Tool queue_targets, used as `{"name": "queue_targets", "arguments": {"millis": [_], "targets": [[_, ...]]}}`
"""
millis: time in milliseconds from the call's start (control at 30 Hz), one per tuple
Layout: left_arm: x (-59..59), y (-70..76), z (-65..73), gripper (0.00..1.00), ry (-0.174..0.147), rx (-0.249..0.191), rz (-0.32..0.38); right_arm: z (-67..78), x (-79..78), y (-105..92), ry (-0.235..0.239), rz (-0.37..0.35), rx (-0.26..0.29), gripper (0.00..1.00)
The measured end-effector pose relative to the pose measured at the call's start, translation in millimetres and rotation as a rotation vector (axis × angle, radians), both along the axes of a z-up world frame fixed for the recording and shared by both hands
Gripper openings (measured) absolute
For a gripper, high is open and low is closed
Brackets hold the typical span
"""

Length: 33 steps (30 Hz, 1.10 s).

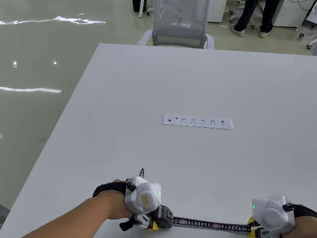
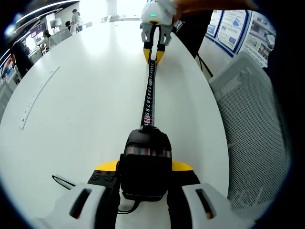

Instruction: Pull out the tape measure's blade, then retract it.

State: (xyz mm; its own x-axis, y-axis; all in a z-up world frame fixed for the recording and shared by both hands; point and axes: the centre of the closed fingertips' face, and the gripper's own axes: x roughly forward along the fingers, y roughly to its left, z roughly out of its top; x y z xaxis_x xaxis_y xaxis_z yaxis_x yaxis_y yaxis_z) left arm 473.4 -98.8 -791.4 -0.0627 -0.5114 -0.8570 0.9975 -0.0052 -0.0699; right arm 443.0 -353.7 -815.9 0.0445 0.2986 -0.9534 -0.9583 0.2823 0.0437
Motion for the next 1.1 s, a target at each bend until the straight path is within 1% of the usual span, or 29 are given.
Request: {"name": "queue_targets", "arguments": {"millis": [200,300,533,733,967,1000,1033,1067,1100], "targets": [[0.0,0.3,0.4,0.34,0.002,-0.001,-0.001,1.0,-0.2,1.6,-0.001,0.001,0.001,0.12],[0.0,0.0,0.5,0.34,0.001,-0.002,-0.001,0.6,0.5,1.3,0.001,-0.016,0.006,0.12],[-0.2,-0.2,0.5,0.34,-0.001,-0.001,-0.004,1.0,-0.5,1.1,-0.008,-0.043,0.050,0.13],[0.1,0.3,0.1,0.34,-0.001,-0.002,-0.006,0.5,-0.6,2.8,-0.009,-0.007,0.029,0.14],[-0.3,-0.1,0.2,0.34,-0.001,-0.006,-0.008,0.9,-2.6,2.5,-0.028,0.023,0.038,0.15],[-0.4,-0.2,0.2,0.34,-0.001,-0.006,-0.008,2.3,-2.3,3.2,-0.032,0.018,0.041,0.15],[-0.2,-0.1,0.1,0.34,-0.001,-0.007,-0.008,3.3,0.3,7.6,-0.041,-0.017,0.066,0.16],[0.0,-0.1,0.1,0.34,-0.001,-0.007,-0.008,2.6,1.8,4.4,-0.035,-0.024,0.049,0.16],[-0.1,-0.2,0.1,0.34,-0.002,-0.007,-0.008,2.7,1.8,4.2,-0.039,-0.020,0.046,0.17]]}}
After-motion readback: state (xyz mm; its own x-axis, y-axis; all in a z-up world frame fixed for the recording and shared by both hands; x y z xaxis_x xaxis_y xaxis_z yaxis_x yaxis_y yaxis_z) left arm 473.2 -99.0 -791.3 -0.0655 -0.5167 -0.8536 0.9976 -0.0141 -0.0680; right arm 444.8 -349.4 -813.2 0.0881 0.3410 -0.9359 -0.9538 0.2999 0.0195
